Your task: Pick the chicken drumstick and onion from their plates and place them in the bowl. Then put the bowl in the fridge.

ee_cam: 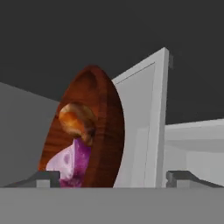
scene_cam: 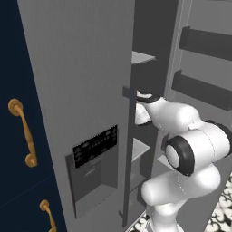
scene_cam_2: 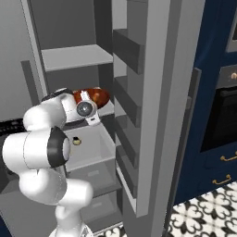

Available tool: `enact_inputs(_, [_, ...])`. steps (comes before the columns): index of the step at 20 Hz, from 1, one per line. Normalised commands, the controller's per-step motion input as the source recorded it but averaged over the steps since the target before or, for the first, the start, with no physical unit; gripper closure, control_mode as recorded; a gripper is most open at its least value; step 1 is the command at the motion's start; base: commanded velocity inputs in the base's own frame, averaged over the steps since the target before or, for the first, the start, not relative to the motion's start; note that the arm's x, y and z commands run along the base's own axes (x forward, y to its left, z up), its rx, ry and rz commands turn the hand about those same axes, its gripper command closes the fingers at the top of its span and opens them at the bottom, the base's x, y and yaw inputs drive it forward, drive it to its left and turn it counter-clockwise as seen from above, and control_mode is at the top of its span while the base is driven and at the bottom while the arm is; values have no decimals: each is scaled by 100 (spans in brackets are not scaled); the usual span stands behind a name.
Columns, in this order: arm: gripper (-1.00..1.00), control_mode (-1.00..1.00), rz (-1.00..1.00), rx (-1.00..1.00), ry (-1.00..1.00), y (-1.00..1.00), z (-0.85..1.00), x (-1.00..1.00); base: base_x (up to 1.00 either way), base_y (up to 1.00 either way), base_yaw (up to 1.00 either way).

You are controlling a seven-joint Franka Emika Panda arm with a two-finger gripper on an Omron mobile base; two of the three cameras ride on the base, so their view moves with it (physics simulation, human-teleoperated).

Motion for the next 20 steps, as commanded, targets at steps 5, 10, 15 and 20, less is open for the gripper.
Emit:
enact_inputs(5, [-100,-100,-5,8,13,-8,100,-76,0,0,0])
enact_inputs(10, [-100,-100,-5,1,45,0,100,-56,0,0,0])
enact_inputs(15, [-100,-100,-2,1,47,0,100,-47,0,0,0])
enact_inputs(20, [-100,-100,0,0,40,0,100,-57,0,0,0])
